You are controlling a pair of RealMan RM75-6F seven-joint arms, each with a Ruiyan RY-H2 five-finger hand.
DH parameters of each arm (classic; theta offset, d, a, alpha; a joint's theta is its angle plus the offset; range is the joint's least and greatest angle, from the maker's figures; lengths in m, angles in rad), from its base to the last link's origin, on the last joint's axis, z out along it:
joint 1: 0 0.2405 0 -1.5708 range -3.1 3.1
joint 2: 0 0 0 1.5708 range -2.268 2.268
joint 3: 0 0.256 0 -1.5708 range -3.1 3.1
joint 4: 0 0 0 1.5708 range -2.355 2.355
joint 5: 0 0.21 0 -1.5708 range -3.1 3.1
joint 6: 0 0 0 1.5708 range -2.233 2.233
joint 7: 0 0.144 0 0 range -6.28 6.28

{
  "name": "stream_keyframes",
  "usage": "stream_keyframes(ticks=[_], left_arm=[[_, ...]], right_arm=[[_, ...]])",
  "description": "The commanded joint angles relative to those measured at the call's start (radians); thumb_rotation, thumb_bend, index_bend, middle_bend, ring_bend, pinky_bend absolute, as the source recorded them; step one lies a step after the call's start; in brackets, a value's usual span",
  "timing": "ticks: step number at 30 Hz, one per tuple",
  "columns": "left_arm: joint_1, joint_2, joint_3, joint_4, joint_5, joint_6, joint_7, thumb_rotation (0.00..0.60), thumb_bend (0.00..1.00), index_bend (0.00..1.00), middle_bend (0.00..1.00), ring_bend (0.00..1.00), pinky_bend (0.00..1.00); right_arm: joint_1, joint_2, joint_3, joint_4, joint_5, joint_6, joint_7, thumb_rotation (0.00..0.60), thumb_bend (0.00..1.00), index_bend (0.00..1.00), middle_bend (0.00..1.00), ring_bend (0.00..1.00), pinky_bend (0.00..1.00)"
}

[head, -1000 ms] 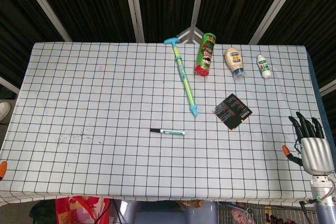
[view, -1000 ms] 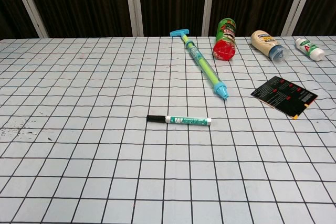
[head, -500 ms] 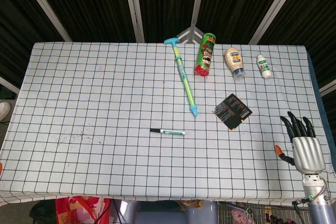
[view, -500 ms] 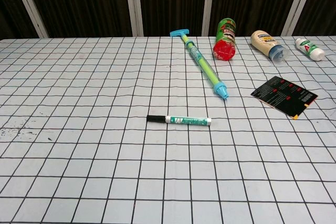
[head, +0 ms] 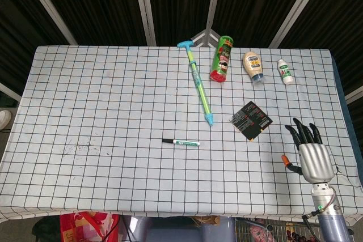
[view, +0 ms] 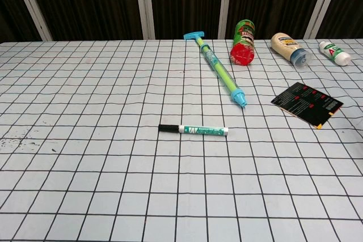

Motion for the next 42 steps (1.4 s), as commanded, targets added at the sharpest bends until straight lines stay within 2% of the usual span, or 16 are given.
stream_keyframes(ticks=[1,7,13,18,22,30,42], left_arm=[[-0.012,0.004,-0.012,-0.008,-0.017,-0.016,-0.013,0.6,0.48,0.05,0.0,0.0,0.06],[-0.029,0.0,-0.016,-0.007,-0.029,-0.04,0.021,0.6,0.48,0.05,0.0,0.0,0.06],[-0.025,-0.001,-0.008,-0.02,-0.009,-0.024,0.066,0.6,0.48,0.05,0.0,0.0,0.06],[-0.027,-0.009,-0.006,-0.014,-0.016,-0.028,0.084,0.6,0.48,0.05,0.0,0.0,0.06],[-0.035,-0.017,-0.011,-0.001,-0.035,-0.045,0.09,0.6,0.48,0.05,0.0,0.0,0.06],[-0.055,-0.044,-0.02,0.04,-0.074,-0.083,0.096,0.6,0.48,0.05,0.0,0.0,0.06],[-0.067,-0.069,-0.024,0.094,-0.104,-0.106,0.083,0.6,0.48,0.05,0.0,0.0,0.06]], right_arm=[[0.055,-0.036,0.021,-0.081,0.053,-0.071,-0.091,0.6,0.31,0.2,0.06,0.12,0.01],[0.177,-0.166,0.081,-0.111,0.18,-0.166,-0.297,0.6,0.31,0.21,0.06,0.12,0.01],[0.284,-0.317,0.129,-0.079,0.333,-0.229,-0.401,0.6,0.31,0.27,0.06,0.12,0.01],[0.369,-0.438,0.161,0.005,0.466,-0.272,-0.458,0.6,0.31,0.32,0.06,0.12,0.01],[0.423,-0.524,0.163,0.087,0.52,-0.288,-0.481,0.6,0.31,0.35,0.06,0.11,0.01],[0.494,-0.618,0.176,0.185,0.583,-0.289,-0.513,0.6,0.31,0.39,0.06,0.11,0.01],[0.535,-0.675,0.17,0.265,0.622,-0.292,-0.496,0.6,0.31,0.46,0.06,0.11,0.01]])
